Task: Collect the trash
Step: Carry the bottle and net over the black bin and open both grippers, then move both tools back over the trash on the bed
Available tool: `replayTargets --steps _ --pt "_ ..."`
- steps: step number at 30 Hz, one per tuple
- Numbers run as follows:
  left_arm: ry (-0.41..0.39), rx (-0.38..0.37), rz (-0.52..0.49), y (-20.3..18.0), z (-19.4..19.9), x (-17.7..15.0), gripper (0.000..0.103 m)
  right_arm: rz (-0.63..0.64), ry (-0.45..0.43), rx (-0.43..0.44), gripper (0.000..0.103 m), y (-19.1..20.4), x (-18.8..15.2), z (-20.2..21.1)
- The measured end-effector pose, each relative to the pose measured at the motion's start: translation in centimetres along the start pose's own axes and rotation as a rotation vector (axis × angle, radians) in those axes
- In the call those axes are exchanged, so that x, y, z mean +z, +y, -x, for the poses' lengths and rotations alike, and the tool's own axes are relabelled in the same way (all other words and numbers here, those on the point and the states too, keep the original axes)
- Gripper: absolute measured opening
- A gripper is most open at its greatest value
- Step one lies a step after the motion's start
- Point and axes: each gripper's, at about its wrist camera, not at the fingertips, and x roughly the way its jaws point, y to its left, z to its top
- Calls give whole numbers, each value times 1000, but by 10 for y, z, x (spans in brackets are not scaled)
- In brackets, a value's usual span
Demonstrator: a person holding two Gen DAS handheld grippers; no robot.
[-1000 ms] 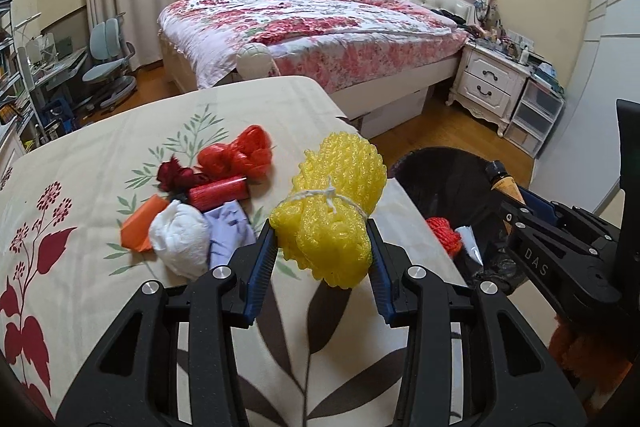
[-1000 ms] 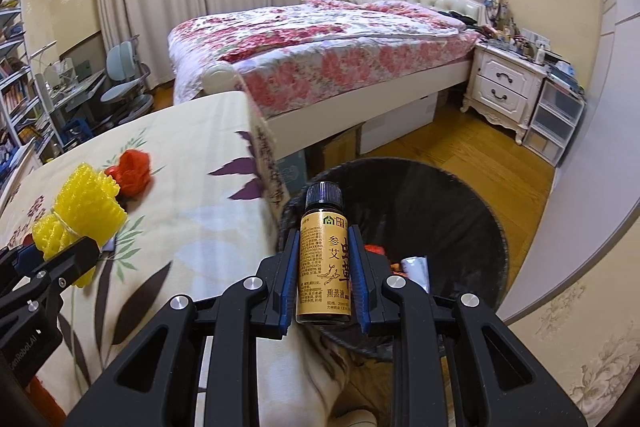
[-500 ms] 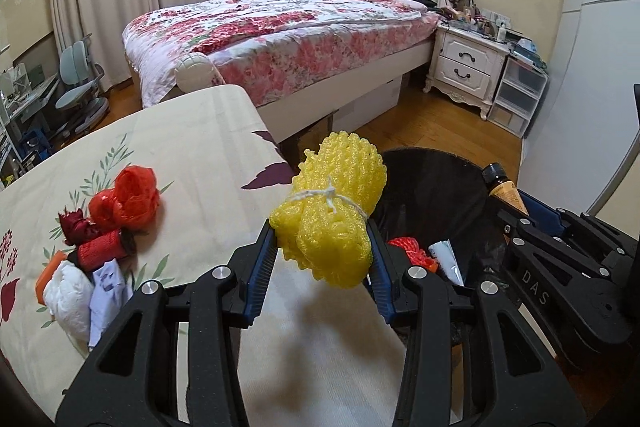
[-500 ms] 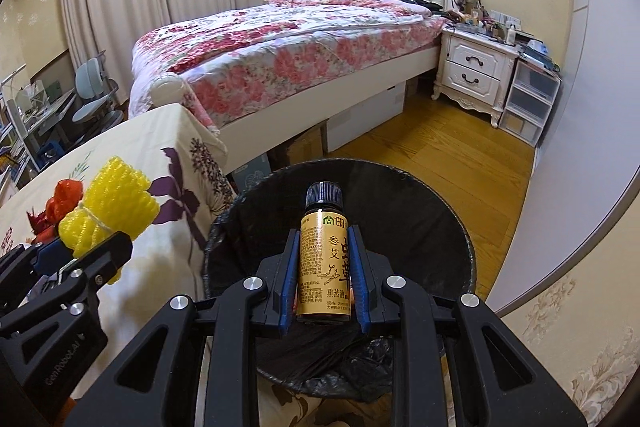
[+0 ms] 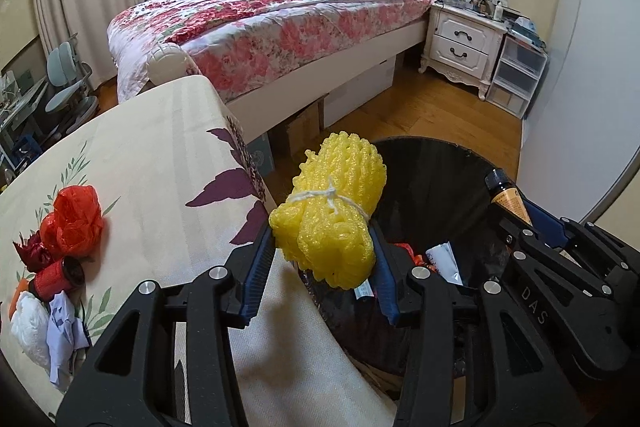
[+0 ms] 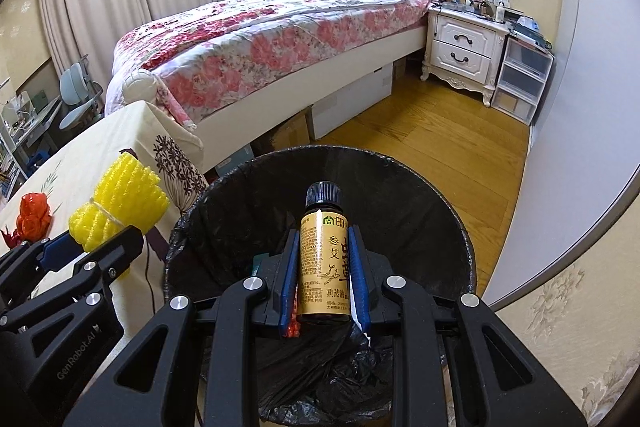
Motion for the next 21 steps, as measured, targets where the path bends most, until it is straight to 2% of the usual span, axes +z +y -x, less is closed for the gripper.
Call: replayTargets --steps 3,6,9,14,16,21 --pt "5 -8 -4 -2 -1 1 58 -6 2 -7 25 -3 -1 -2" --pt "-1 -12 1 0 1 1 69 -10 -9 -24 37 -5 -1 0" --pt "-6 -15 10 1 2 2 76 -19 -20 -37 40 -8 -1 4" --pt "-14 -8 37 8 9 2 82 -20 -35 -48 48 -10 0 12" --pt "-20 1 42 11 13 1 85 -19 -41 -50 54 -8 1 15" --pt "-28 27 62 24 26 -2 87 -7 -52 -43 60 -1 0 23"
